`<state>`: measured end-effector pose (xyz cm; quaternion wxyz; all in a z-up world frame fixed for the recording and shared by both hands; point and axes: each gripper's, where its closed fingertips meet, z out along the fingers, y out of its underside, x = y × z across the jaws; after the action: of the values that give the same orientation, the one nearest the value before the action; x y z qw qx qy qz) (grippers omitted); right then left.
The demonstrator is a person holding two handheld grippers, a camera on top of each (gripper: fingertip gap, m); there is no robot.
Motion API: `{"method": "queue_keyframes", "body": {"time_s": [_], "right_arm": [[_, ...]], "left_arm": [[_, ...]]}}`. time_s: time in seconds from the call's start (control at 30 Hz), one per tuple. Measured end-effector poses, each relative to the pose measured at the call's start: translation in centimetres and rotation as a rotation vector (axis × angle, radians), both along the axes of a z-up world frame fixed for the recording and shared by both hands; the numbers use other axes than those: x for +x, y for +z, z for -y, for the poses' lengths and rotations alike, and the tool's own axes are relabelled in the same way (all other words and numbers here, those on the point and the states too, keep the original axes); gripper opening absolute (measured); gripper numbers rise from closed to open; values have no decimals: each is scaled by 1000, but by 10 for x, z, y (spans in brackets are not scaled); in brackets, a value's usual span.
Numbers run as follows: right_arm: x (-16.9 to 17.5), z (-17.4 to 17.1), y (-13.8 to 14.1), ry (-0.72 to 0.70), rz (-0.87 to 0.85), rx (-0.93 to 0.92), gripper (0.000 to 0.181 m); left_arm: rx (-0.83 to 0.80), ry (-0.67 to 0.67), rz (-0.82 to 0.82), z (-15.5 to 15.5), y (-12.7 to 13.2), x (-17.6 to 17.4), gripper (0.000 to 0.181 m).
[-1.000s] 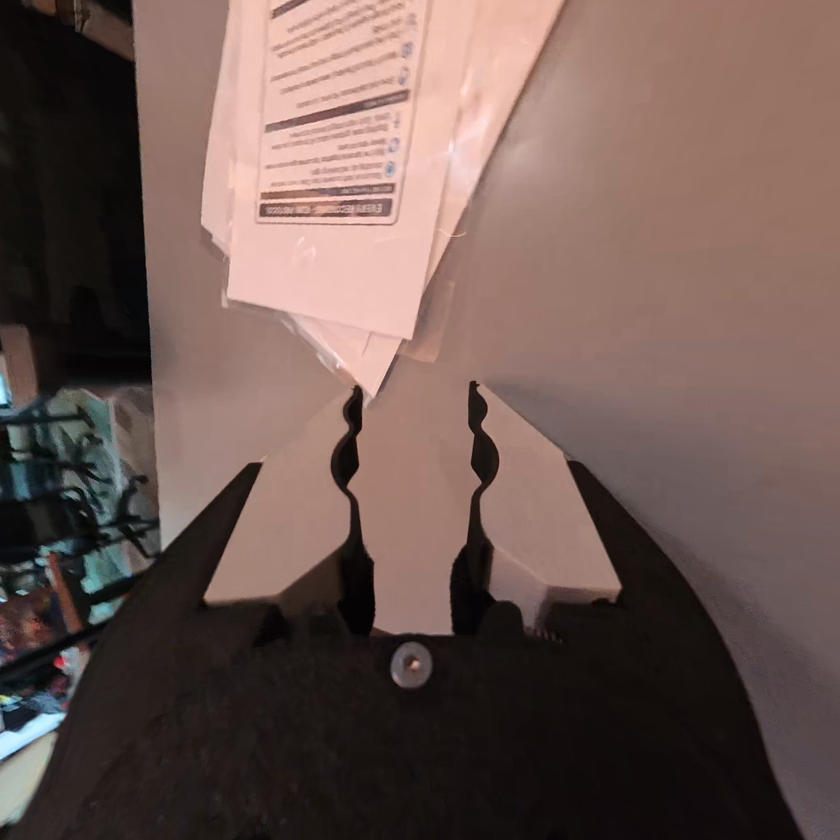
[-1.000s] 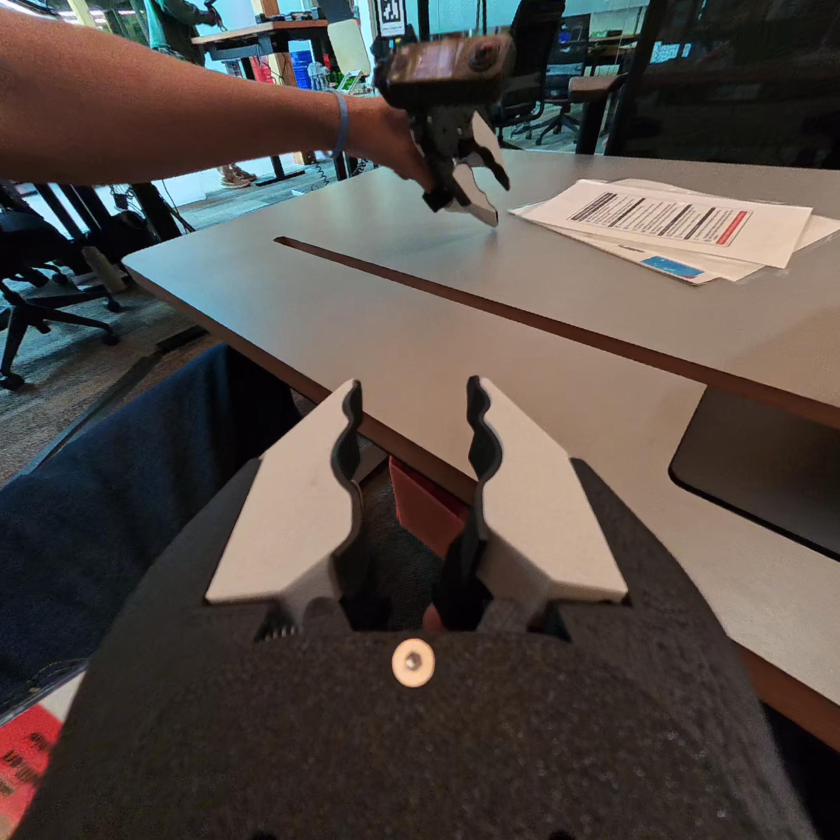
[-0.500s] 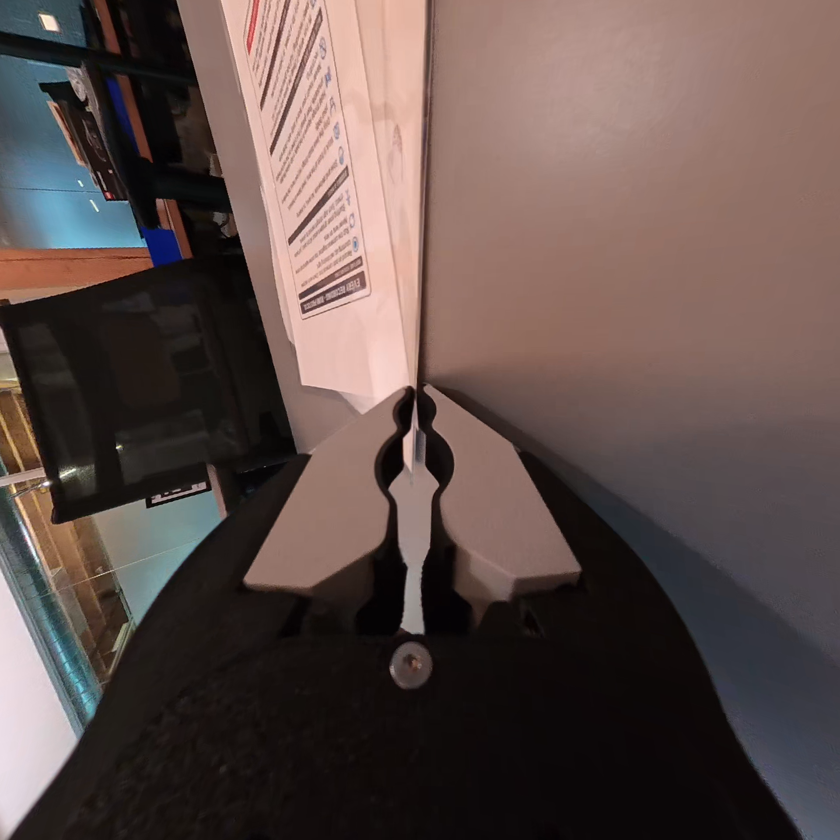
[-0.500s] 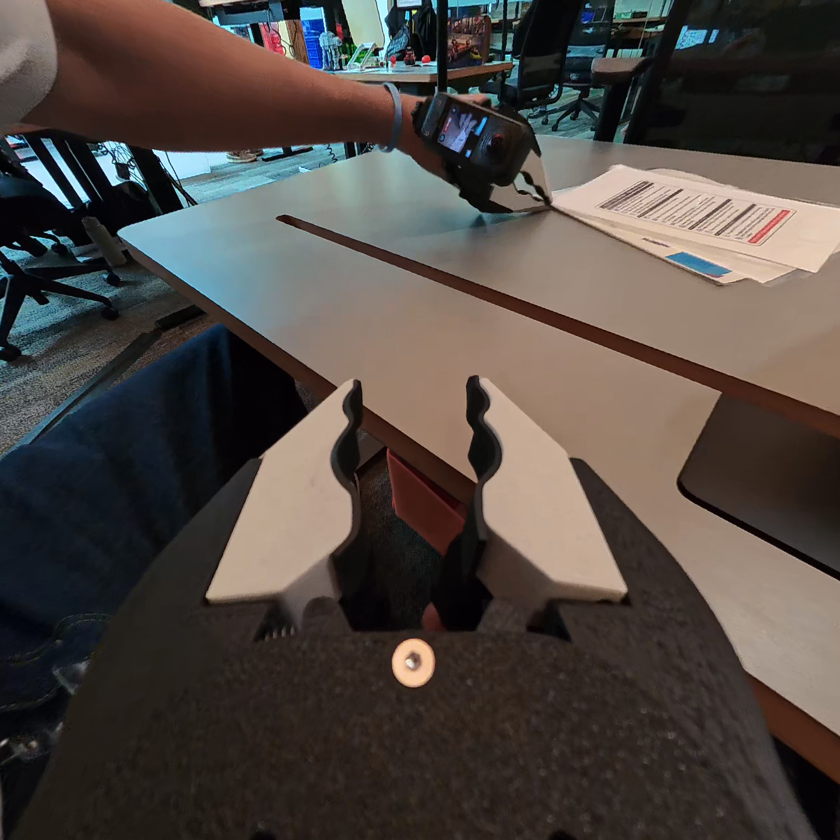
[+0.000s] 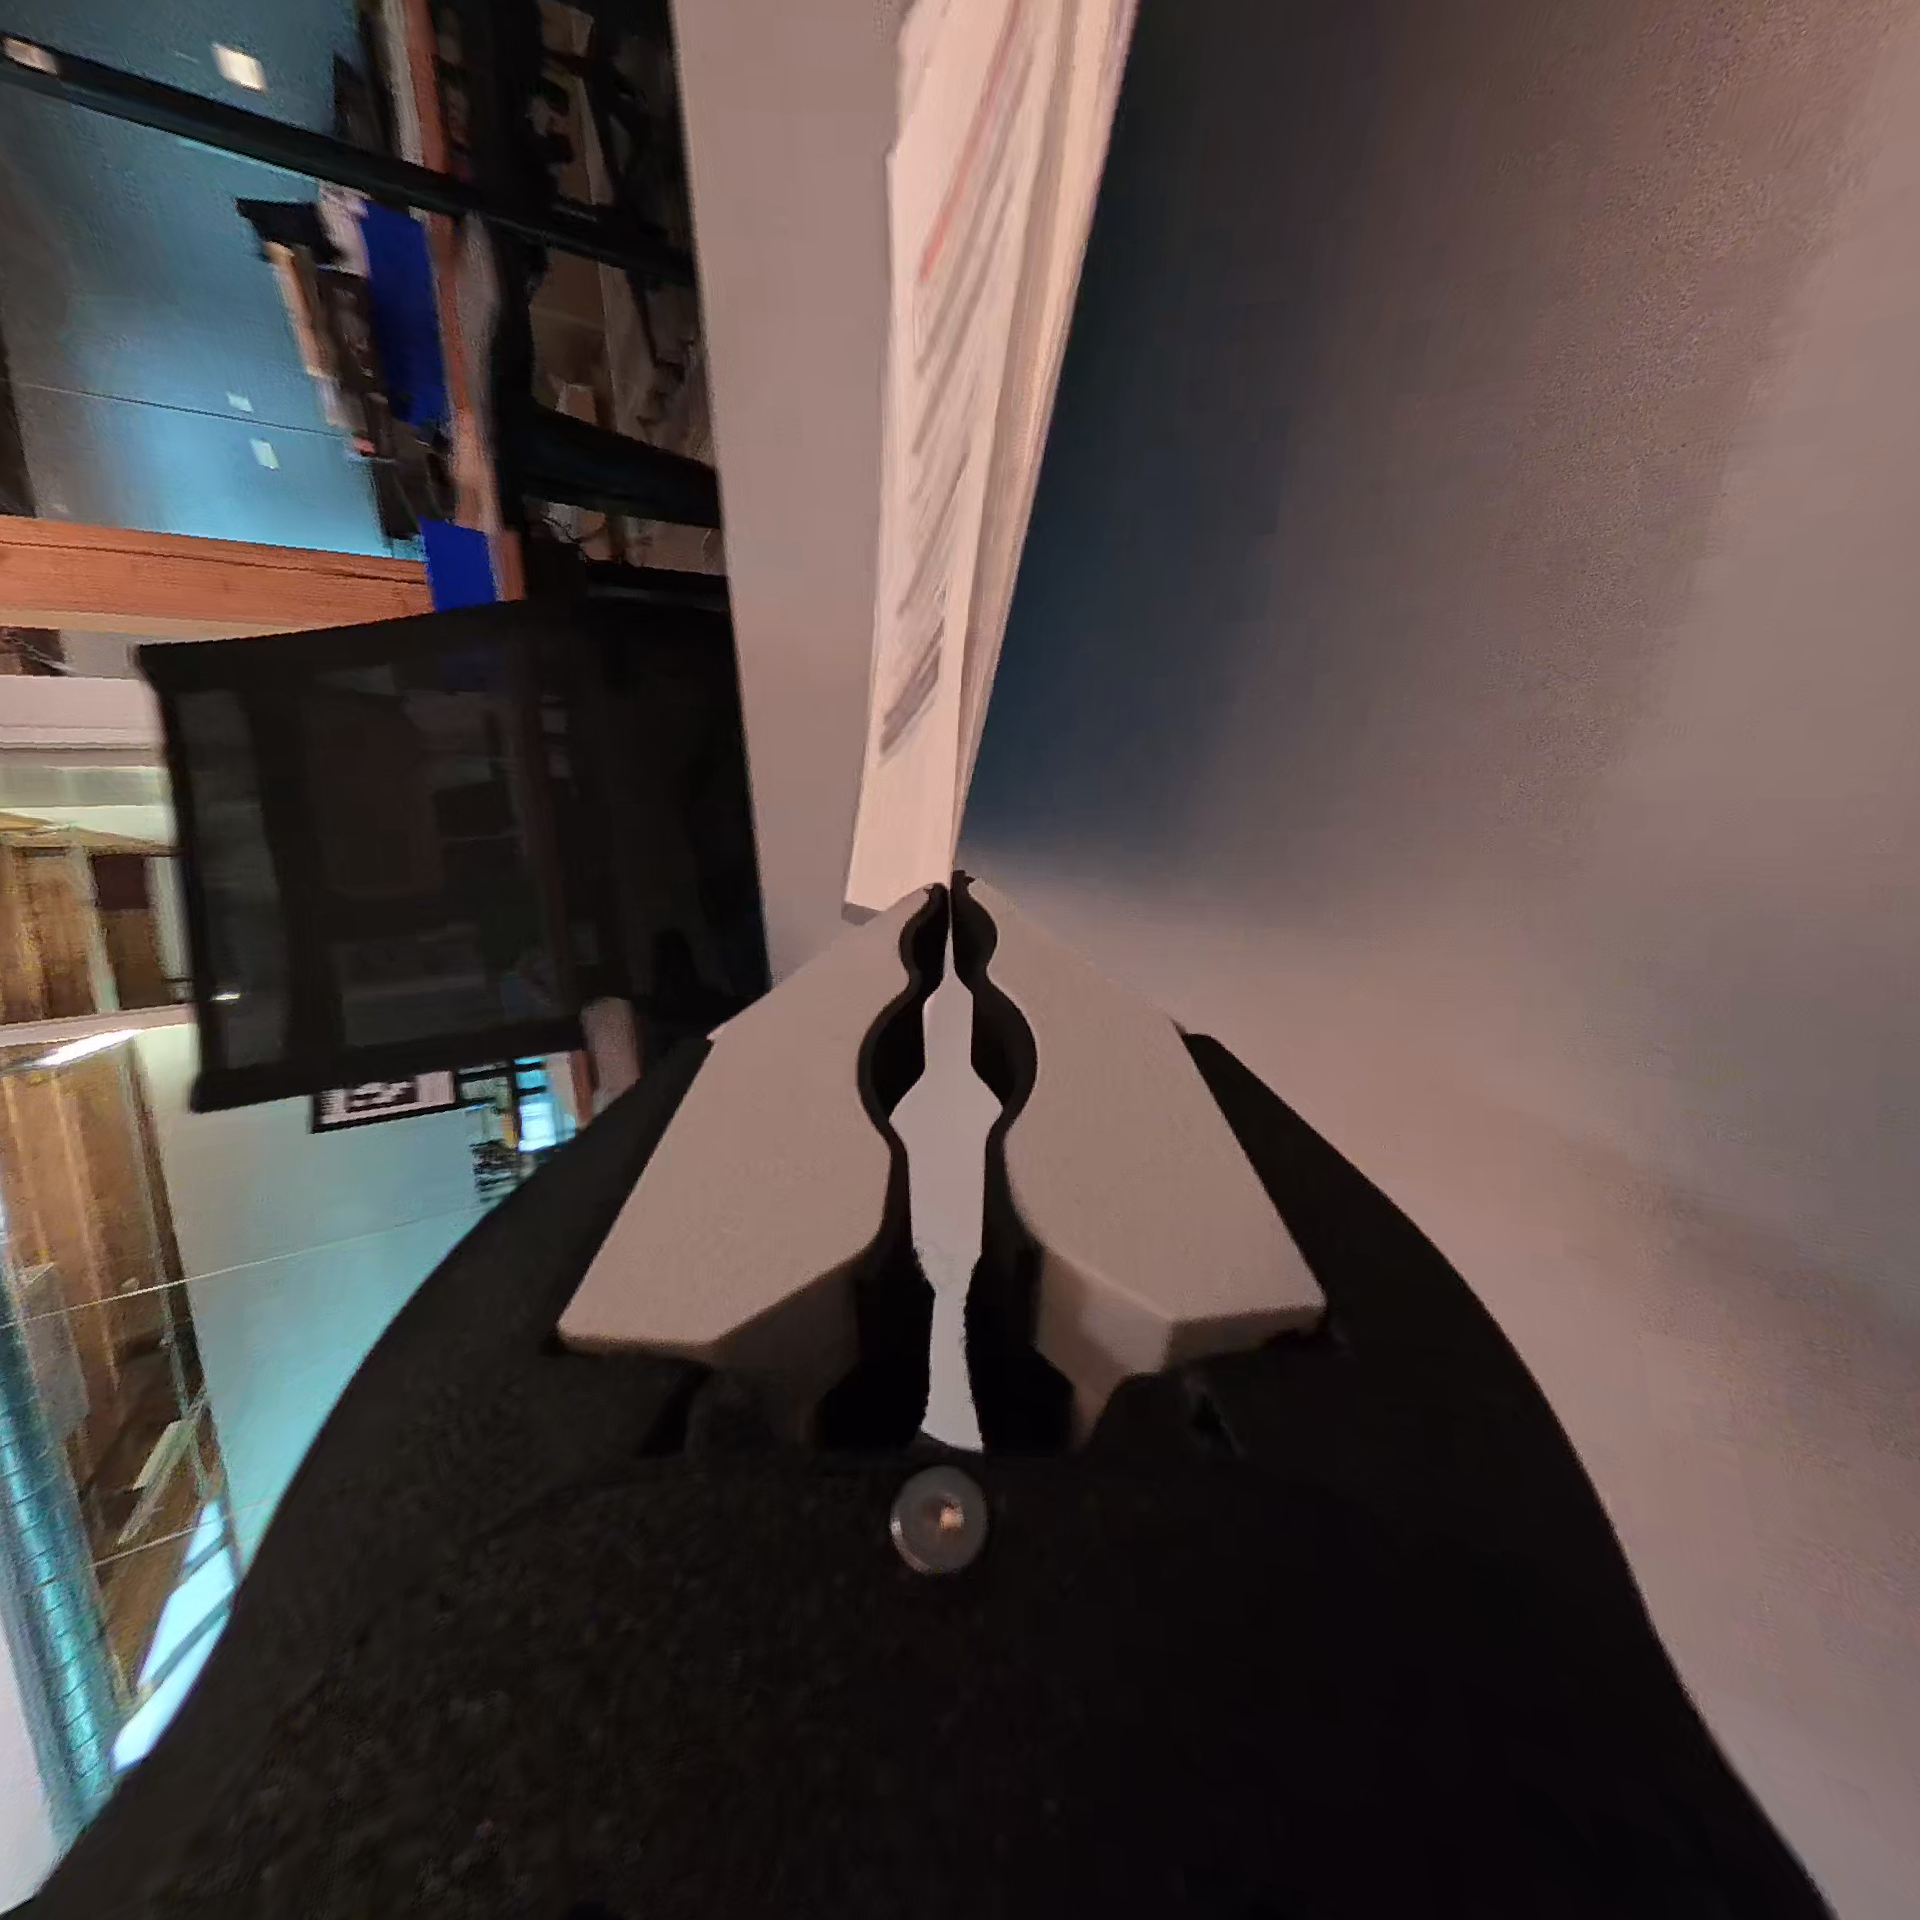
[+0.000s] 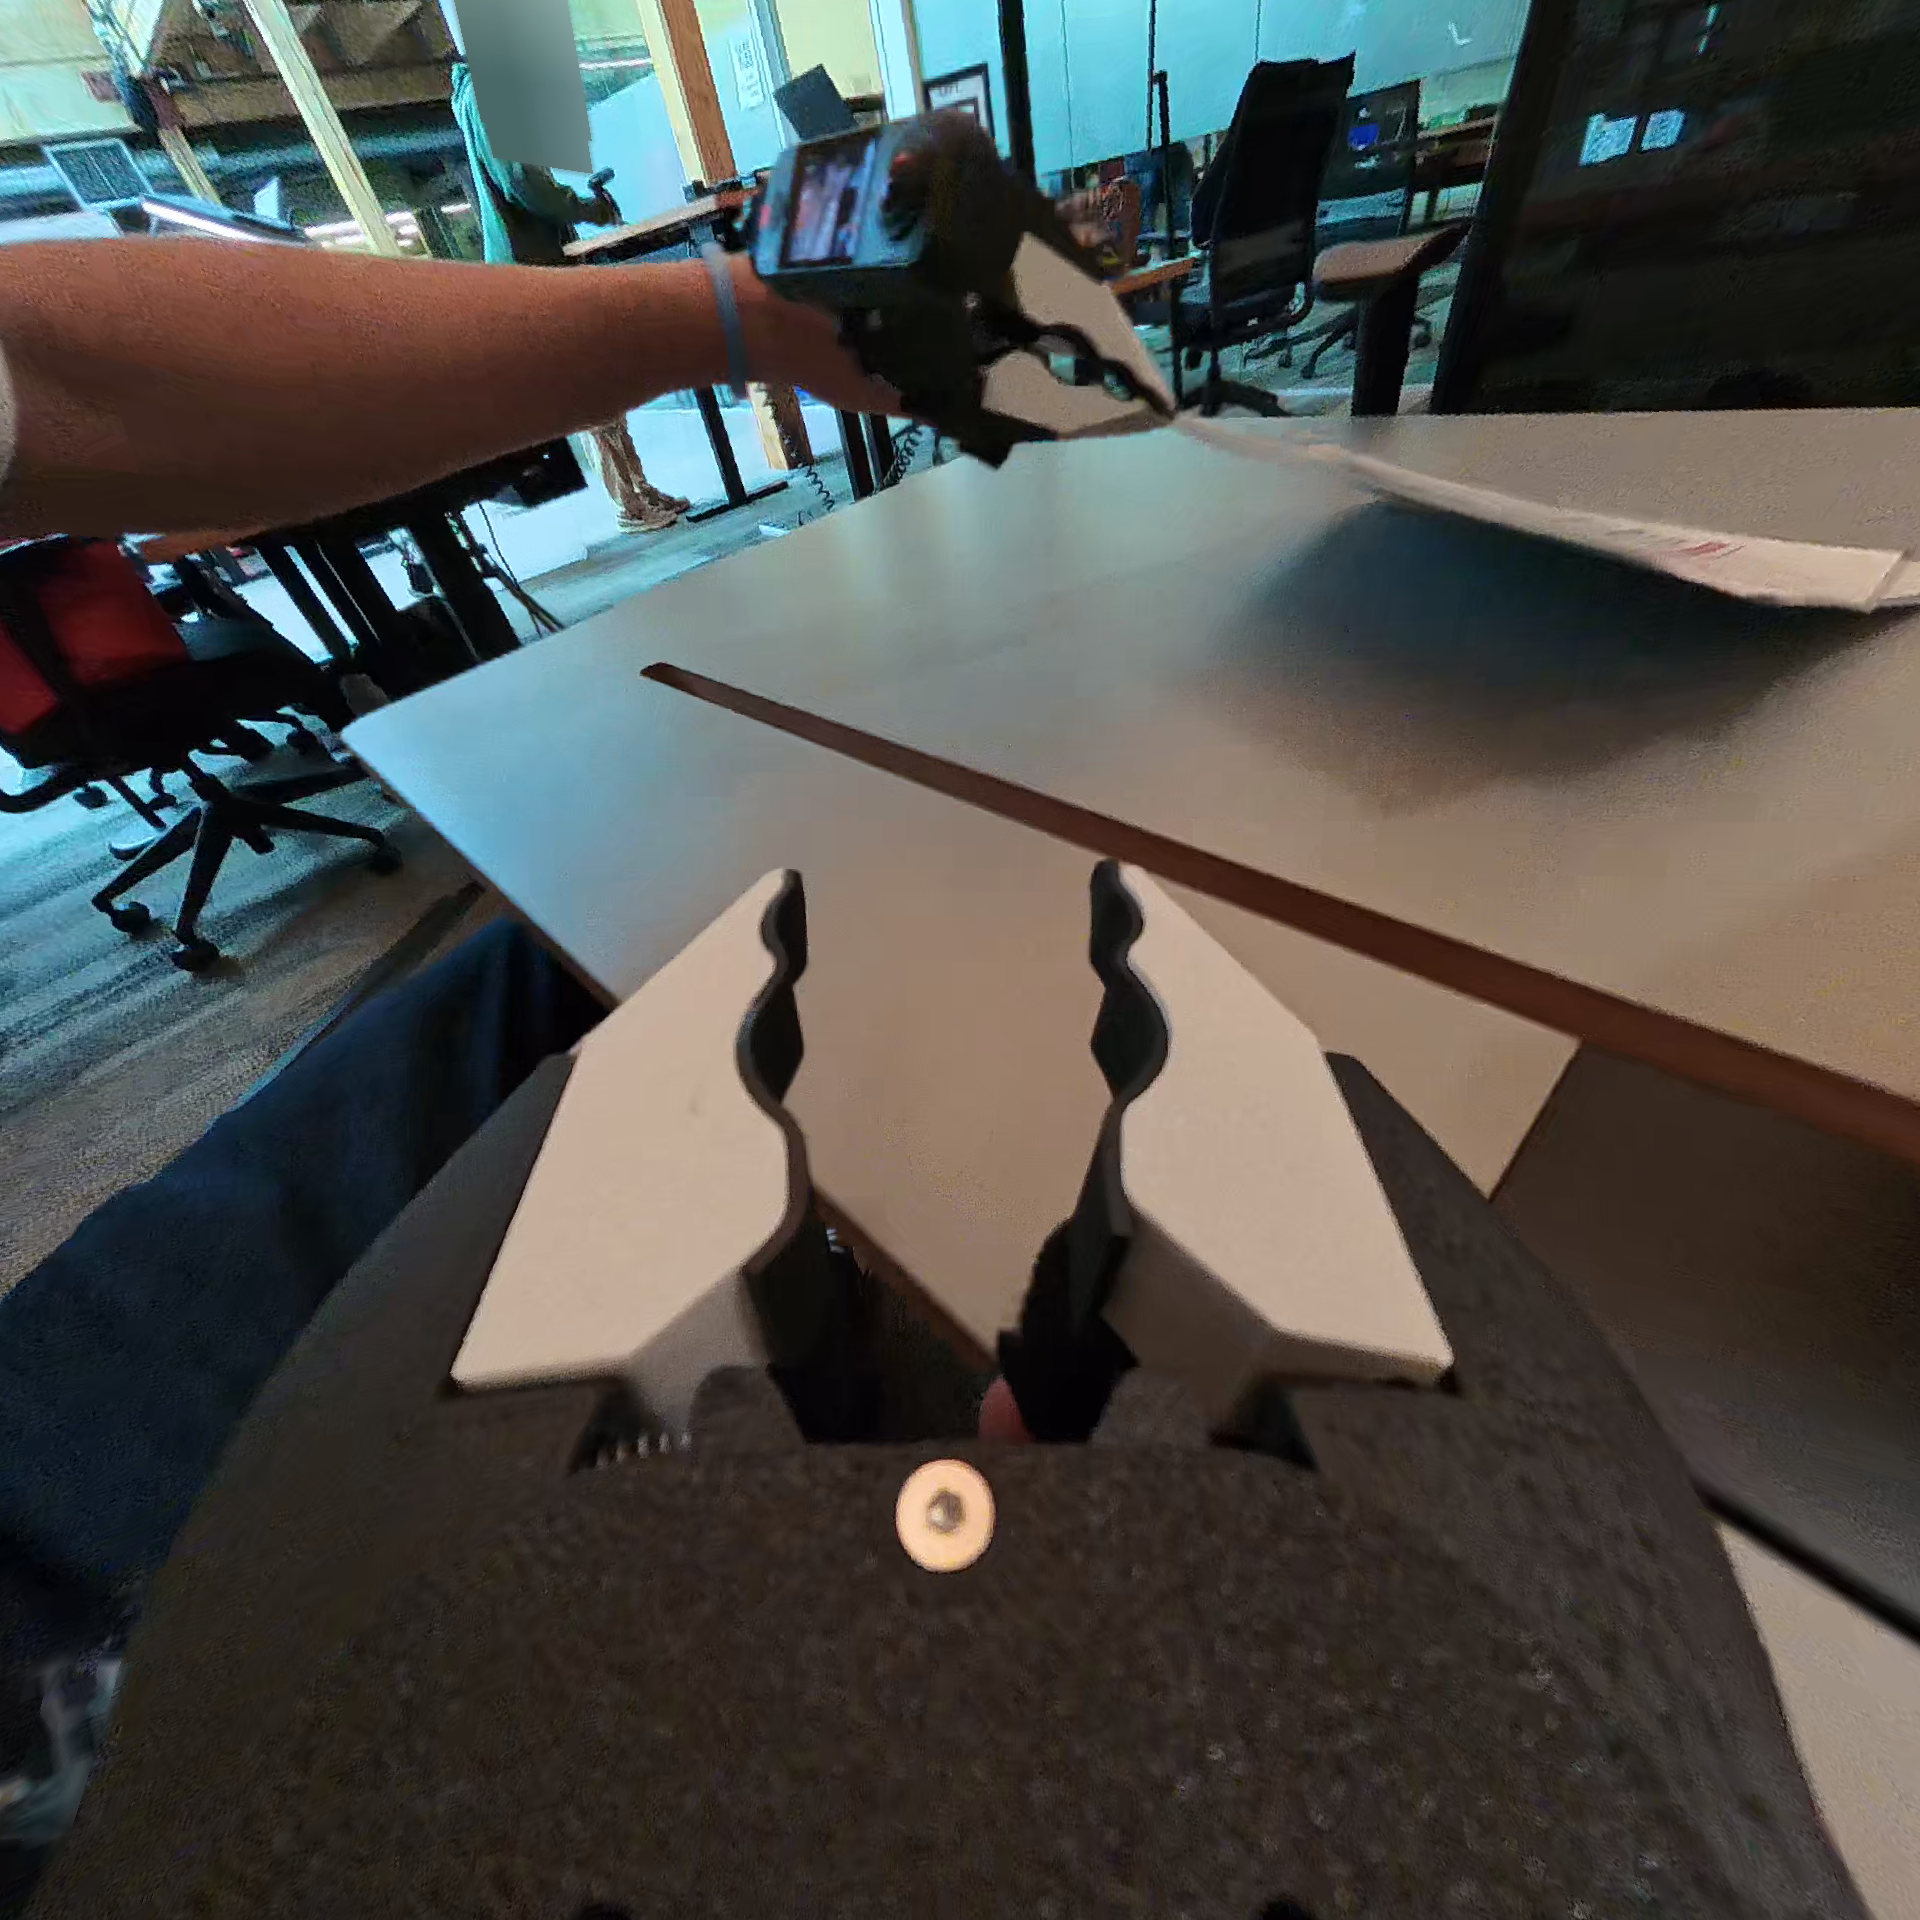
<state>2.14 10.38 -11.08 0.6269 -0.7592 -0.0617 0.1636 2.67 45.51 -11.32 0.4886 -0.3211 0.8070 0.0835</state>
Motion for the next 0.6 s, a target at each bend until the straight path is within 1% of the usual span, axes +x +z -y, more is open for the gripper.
{"method": "queue_keyframes", "body": {"time_s": [0.07,0.13,0.2,0.3,0.4,0.53,0.6], "right_arm": [[6,-12,6,0,-10,0,55],[5,-18,10,3,-47,5,55],[0,-16,9,9,-85,2,55],[-3,-8,4,-2,-67,-2,54],[-3,-1,2,-7,-39,0,52],[1,2,1,-9,-28,-4,52],[2,3,-1,-3,-28,-9,52]], "left_arm": [[-14,7,-36,5,-3,-5,0],[-46,-2,-78,14,-14,-8,0],[-84,9,-133,21,-30,-13,1],[-97,17,-191,25,-46,-20,1],[-100,0,-218,30,-51,-24,2],[-75,-14,-243,34,-47,-27,3],[-97,-18,-260,37,-45,-29,3]]}}
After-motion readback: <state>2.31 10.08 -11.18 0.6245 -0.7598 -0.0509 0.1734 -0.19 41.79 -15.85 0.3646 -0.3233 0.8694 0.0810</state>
